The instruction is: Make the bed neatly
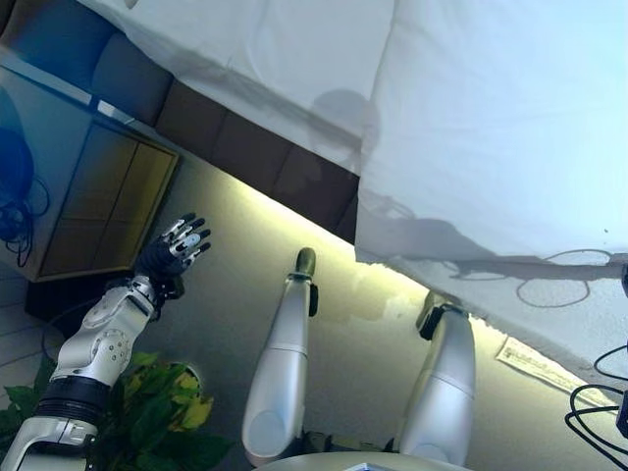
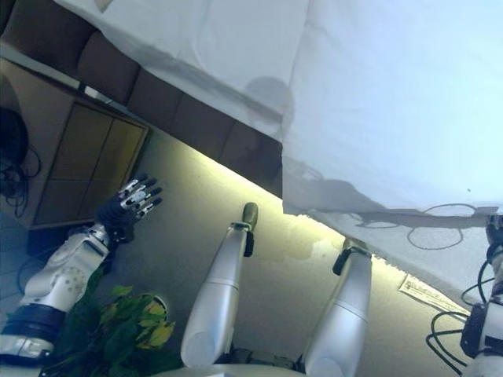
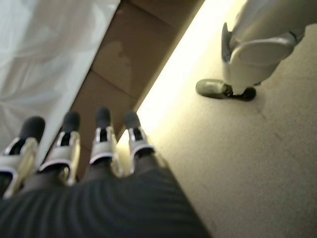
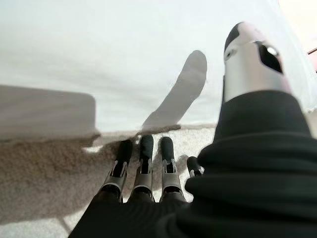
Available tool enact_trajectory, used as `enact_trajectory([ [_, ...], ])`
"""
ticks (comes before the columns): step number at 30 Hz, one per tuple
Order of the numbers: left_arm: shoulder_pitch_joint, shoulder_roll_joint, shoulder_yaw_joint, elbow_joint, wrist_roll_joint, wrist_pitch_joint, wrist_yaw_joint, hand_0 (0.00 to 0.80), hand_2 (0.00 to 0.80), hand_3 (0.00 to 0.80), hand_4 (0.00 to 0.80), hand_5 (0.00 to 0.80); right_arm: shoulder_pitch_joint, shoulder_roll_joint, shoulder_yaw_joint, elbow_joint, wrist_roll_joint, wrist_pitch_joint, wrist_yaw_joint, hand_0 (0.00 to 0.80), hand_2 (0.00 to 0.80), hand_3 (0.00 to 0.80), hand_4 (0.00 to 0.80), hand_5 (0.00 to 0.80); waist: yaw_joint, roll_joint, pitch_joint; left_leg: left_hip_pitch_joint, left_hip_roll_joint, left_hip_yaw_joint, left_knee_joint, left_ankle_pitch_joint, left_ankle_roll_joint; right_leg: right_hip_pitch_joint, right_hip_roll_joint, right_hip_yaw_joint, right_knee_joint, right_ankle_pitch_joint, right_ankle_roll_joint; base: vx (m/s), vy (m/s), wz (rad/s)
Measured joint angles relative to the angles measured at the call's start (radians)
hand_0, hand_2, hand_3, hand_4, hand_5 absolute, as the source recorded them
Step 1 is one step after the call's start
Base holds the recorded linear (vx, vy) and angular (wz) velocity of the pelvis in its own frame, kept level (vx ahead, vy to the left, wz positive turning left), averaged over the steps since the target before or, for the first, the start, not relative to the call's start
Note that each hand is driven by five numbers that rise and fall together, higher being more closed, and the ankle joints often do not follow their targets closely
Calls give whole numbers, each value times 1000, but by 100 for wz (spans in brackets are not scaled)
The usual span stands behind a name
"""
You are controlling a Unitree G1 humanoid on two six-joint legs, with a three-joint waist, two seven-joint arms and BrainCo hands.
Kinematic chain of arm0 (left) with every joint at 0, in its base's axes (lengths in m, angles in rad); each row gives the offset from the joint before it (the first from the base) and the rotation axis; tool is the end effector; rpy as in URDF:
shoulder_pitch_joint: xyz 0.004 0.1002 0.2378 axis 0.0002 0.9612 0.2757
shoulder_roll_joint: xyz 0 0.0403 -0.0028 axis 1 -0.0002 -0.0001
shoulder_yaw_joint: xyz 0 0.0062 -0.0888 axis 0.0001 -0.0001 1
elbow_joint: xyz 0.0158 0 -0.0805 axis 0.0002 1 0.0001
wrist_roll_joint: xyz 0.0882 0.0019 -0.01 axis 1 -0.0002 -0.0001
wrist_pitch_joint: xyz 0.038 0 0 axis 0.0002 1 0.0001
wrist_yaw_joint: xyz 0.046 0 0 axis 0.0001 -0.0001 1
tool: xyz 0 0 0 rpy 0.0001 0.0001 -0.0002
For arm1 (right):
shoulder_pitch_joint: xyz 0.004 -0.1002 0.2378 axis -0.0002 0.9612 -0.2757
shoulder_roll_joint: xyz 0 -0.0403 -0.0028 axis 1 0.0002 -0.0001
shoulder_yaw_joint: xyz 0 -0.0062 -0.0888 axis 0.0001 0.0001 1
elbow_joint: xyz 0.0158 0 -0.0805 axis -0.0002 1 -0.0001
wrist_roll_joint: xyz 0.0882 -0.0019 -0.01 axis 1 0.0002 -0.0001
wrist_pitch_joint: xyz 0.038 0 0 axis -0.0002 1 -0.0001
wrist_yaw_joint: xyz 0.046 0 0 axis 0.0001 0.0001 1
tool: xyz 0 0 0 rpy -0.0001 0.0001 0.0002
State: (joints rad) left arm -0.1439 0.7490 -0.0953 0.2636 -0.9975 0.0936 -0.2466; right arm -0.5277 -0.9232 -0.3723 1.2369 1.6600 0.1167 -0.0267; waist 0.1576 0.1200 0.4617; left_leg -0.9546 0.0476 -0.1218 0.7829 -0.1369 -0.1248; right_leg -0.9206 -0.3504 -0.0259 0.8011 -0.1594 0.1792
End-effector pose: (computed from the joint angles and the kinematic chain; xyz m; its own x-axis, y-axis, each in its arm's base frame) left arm 0.2116 0.2776 0.0876 0.9711 -0.1894 -0.1455 0.1443 0.9508 -0.2742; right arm 0.1899 -0.4049 0.1176 0.6659 -0.6795 -0.3079 0.4873 0.0836 0.8692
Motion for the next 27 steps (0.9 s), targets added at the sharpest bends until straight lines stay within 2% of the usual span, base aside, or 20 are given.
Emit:
enact_trajectory([
  [3, 0, 1, 0, 4, 0, 0, -2, 0, 0, 0, 0, 0, -4, -10, 0, 0, -3, 5, -8, 0, 0, 0, 0, 0, 2, 0, 0, -2, -1, 9, 3, -4, 2, -7, -1, 9, 3, 1, -2, -4, -9, -4],
  [4, 0, 4, 0, 5, 0, 0, -3, 0, 0, 0, 0, 0, -7, -15, 0, 1, -9, 11, -8, 361, 361, 361, 361, 361, 1, 1, -1, -4, -2, 10, 5, -5, 2, -10, -2, 11, 6, 1, -1, 0, 0, 0],
  [5, 0, 9, 0, 6, 0, 0, -4, 0, 0, 0, 0, 0, -9, -20, 3, 1, -18, 18, -9, 602, 602, 602, 602, 602, 1, 3, -2, -6, -2, 9, 8, -7, 2, -13, -2, 11, 9, -1, 1, 0, 0, 0],
  [6, 0, 12, 2, 6, 0, 0, -8, 0, 0, 0, 0, 0, -15, -27, 12, 2, -30, 22, -14, 800, 800, 800, 800, 800, 1, 4, -3, -8, -2, 9, 11, -8, 1, -15, -3, 11, 12, -2, 3, 0, 0, 0],
  [11, -3, 14, 8, 26, 0, 1, -16, 0, 0, 0, 0, 0, -67, -56, 33, 25, -73, 25, -40, 800, 800, 800, 800, 800, 0, 13, -8, -18, -3, 9, 19, -8, 1, -30, -5, 15, 28, -5, 2, 0, 0, 0],
  [19, 6, 14, 8, 40, 0, 3, -39, 0, 0, 0, 0, 0, -140, -113, 36, 23, -74, 26, -44, 800, 800, 800, 800, 800, 20, 58, -43, -16, -12, 4, 9, -3, 8, -27, -19, 7, 42, -17, 1, 16, 17, 7],
  [24, 7, 12, 8, 40, 0, 3, -42, 0, 0, 0, 0, 0, -137, -112, 35, 27, -69, 35, -43, 800, 800, 800, 800, 800, 20, 53, -48, -10, -17, 3, 0, -2, 8, -17, -22, -1, 37, -19, 1, 41, 56, 5],
  [27, 10, -1, 6, 35, 0, 3, -41, 0, 0, 0, 0, 0, -101, -90, 35, 26, -75, 34, -35, 800, 800, 800, 800, 800, 22, 43, -55, 43, -18, 0, -27, -2, 9, 42, -27, -18, 14, -21, 1, -23, 72, 7],
])
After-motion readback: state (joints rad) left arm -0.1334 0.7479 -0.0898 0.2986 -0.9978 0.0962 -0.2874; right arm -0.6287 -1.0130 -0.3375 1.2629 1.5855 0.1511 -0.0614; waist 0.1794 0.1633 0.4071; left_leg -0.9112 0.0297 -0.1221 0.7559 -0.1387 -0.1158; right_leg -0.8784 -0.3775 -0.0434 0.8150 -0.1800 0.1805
